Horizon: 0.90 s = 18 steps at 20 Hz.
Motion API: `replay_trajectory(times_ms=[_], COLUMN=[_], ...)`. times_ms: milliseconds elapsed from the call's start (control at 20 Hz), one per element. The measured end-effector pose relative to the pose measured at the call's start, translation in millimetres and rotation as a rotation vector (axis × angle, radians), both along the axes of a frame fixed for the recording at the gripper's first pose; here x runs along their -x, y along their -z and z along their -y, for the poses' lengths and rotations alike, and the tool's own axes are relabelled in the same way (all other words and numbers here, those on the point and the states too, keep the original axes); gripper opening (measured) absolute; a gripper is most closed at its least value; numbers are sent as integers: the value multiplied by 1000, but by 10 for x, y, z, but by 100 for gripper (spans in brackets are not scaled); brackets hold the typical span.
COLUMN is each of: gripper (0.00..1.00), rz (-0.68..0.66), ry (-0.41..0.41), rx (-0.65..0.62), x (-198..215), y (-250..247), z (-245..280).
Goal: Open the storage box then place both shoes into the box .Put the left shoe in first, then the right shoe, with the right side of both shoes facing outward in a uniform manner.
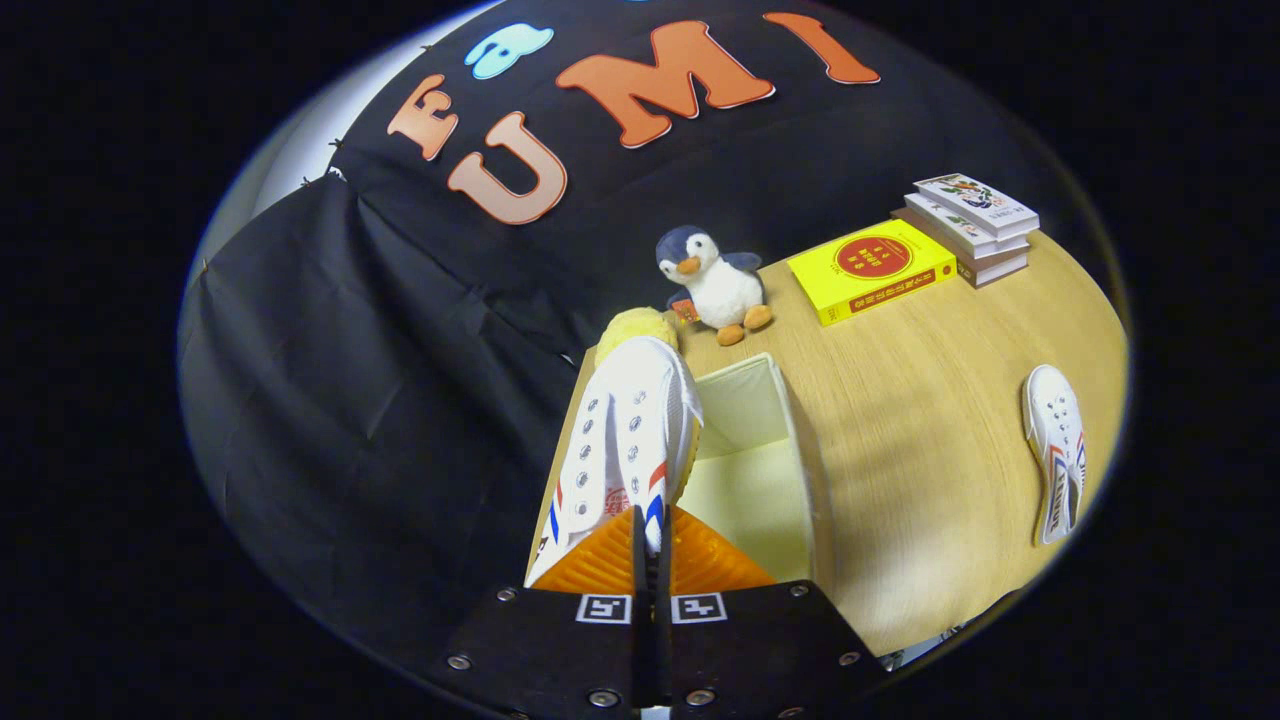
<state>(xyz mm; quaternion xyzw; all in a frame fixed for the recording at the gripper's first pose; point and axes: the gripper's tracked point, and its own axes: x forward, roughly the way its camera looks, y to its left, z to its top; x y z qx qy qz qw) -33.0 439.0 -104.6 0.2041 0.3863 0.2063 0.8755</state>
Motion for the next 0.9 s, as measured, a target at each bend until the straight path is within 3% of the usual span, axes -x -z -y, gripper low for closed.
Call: replay_trajectory(times_ms=[450,900], gripper=[0,5], rz=[-55,-119], ry=[46,27], rx=[83,108], x=[-45,1], y=[540,802], z=[-273,-474])
